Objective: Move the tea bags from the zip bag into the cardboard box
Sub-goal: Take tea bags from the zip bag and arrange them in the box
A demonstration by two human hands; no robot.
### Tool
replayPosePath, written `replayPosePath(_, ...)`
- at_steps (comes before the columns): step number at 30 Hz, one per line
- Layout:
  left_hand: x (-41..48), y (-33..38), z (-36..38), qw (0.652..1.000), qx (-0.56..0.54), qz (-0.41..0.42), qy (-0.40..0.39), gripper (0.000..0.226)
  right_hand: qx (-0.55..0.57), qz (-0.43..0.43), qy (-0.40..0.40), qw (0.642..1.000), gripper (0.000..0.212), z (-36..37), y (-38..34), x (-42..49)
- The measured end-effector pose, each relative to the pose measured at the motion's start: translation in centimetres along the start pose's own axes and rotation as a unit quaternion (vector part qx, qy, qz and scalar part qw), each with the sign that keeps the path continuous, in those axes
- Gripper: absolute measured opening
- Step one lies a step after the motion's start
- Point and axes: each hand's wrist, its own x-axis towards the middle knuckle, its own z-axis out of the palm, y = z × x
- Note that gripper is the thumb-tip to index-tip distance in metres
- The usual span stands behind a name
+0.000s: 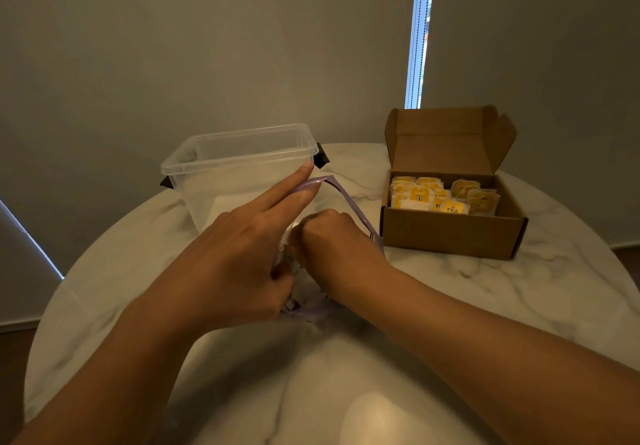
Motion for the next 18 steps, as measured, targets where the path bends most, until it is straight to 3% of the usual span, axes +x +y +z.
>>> replayPosePath(2,-0.1,-0.1,-0.1,1.000,-0.011,0.001,0.007,0.095,-0.005,-0.021,0.028,0.999,0.014,-0.4,0.1,-0.7)
replayPosePath(5,-0.1,-0.1,-0.2,1.000,-0.016,-0.007,0.004,0.097,-0.021,-0.008,-0.005,1.000,0.020,-1.5,0.5,-1.8)
replayPosePath(7,-0.2,-0.2,-0.2,1.000,-0.011,-0.017,-0.003,0.097,-0.012,-0.008,0.027,1.000,0.018,-2.6,1.0,-2.8)
replayPosePath(10,-0.2,-0.5,-0.1,1.000,-0.009,-0.018,-0.004,0.098,0.065,0.012,0.047,0.997,0.012,-4.9,2.0,-4.2)
replayPosePath(18,-0.4,-0.3,-0.1,0.999,-0.029,-0.027,-0.008,0.098,0.230,0.007,0.011,0.973,0.001,-8.6,6.0,-6.1)
